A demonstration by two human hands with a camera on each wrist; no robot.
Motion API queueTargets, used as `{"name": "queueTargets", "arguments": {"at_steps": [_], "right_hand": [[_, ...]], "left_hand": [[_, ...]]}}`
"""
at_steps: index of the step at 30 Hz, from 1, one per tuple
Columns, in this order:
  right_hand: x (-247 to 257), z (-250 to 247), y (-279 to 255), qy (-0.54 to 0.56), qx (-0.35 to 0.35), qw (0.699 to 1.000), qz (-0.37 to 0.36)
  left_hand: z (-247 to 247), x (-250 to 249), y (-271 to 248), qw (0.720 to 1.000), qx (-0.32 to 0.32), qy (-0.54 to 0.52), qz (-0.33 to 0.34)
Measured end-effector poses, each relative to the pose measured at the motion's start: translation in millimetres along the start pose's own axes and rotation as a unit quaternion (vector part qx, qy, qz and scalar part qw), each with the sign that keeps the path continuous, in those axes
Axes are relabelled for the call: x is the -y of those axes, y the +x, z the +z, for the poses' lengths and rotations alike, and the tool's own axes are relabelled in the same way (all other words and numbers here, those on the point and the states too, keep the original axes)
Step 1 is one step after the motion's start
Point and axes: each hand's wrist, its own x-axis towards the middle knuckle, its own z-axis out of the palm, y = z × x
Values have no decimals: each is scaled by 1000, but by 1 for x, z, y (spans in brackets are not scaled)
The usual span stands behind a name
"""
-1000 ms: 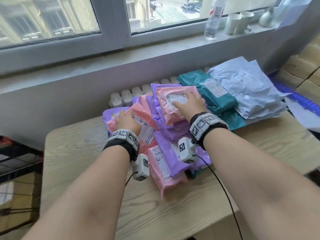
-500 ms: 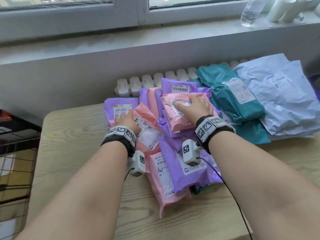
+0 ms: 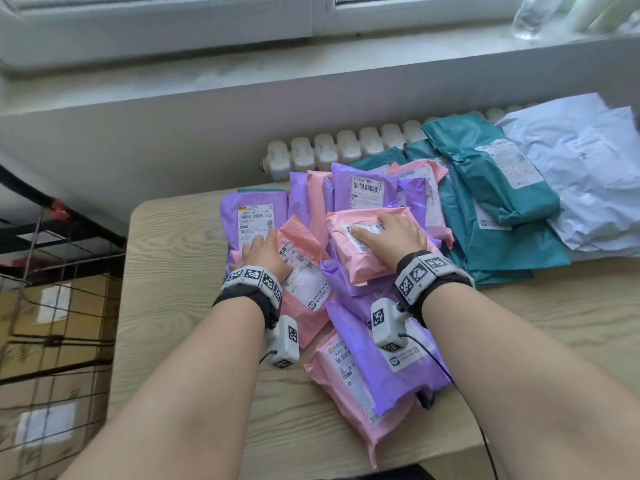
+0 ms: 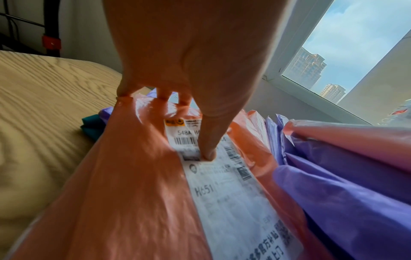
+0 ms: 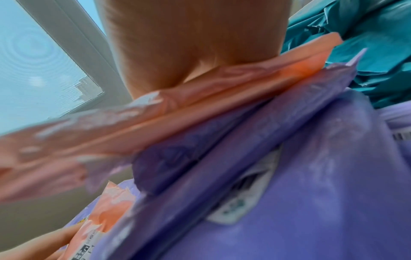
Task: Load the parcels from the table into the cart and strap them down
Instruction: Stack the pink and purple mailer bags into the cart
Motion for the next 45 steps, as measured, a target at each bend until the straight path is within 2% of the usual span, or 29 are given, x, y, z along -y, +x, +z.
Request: {"name": "queueTargets", "arguments": {"at_steps": [6, 9, 11, 12, 15, 19, 23, 26, 29, 30, 35, 40, 44, 45], "right_hand": [[10, 18, -38, -18, 13, 998, -60], [11, 21, -52, 26, -19, 997, -77], [10, 20, -61, 85, -60, 993, -64], [8, 19, -66, 95, -85, 990, -54], [-1, 15, -79, 29, -124, 992, -8], [-14, 11, -85, 25, -87, 996, 14], [-19, 7, -89, 32, -62, 998, 0], [-19, 5, -91, 40, -62, 997, -7], [-12, -1, -98, 78, -93, 993, -5], [-8, -3, -101, 86, -102, 991, 0], [26, -4, -114, 131, -142, 981, 17], [74, 21, -137, 183, -84, 980, -8], [114, 41, -163, 178, -78, 980, -47], [124, 50, -170, 172, -72, 981, -56]], "left_hand": [[-8, 26, -27, 1000, 2, 28, 9], [-20, 20, -40, 997, -63, 36, 39], [-27, 11, -44, 989, -124, -14, 80], [-31, 5, -47, 985, -133, -55, 93], [-36, -19, -60, 983, -94, -115, 112], [-28, -44, -70, 986, -20, -139, 92], [-23, -52, -73, 976, -31, -210, 55], [-26, -54, -76, 949, 4, -314, 17], [-38, -48, -82, 891, 64, -448, -23], [-43, -44, -85, 882, 73, -466, -22], [-72, -4, -94, 849, 59, -524, -29], [-96, 49, -111, 817, 54, -573, -42], [-103, 88, -127, 785, 39, -614, -73], [-102, 101, -131, 786, 29, -613, -77]]}}
